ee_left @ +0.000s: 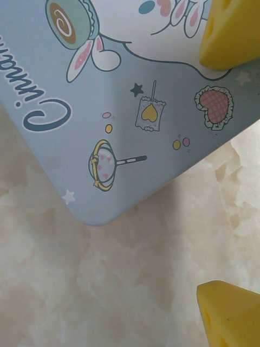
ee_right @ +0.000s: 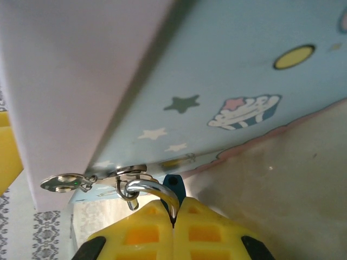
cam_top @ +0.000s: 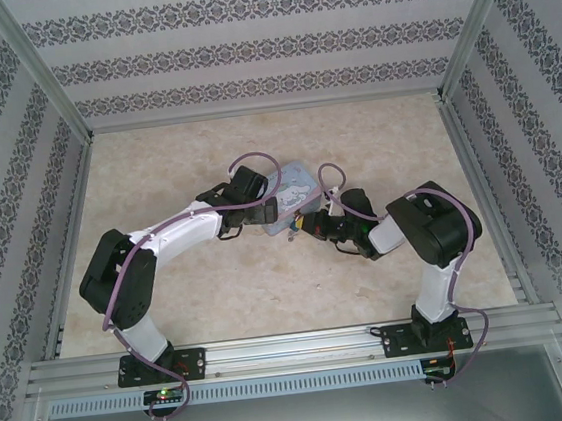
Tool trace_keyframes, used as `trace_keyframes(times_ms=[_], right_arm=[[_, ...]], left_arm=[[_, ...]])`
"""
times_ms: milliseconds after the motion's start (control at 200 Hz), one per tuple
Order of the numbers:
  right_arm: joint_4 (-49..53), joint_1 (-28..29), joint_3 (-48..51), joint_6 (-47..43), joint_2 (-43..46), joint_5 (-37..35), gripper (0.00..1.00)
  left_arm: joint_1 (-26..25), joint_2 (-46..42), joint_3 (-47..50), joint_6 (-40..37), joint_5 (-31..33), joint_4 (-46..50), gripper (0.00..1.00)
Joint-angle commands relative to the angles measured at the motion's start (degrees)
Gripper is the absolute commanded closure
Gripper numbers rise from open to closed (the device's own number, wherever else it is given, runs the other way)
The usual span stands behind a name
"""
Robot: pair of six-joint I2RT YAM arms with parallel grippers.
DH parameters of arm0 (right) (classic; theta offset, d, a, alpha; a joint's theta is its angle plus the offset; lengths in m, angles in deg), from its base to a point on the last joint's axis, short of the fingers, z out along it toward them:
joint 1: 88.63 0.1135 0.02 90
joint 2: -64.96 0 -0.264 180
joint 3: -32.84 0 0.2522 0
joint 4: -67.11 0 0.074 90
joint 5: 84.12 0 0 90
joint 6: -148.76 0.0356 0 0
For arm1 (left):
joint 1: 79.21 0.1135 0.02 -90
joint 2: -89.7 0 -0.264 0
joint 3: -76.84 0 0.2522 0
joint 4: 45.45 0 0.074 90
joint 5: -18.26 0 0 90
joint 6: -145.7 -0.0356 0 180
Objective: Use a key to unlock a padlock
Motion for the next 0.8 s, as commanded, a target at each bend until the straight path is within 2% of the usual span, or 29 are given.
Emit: trace_keyframes(times_ms=[0,495,794], right_arm=[[-1.51,-1.2,1.29,3.05,-1.84,-1.38,1.0],[1.53,-5.98,0.81,2.06,0.63,0.86,1.0],[10.05,-8.84,-1.77,-1.69,2.65,3.12,1.0]], left_arm=[[-0.42,3.29,1.42,-2.54,2.56,5.11,0.0],[-0.45,6.1,1.02,-2.75,2.31,5.9,0.0],[-0.43,7.6,0.49,-3.15,2.08,6.52,0.0]])
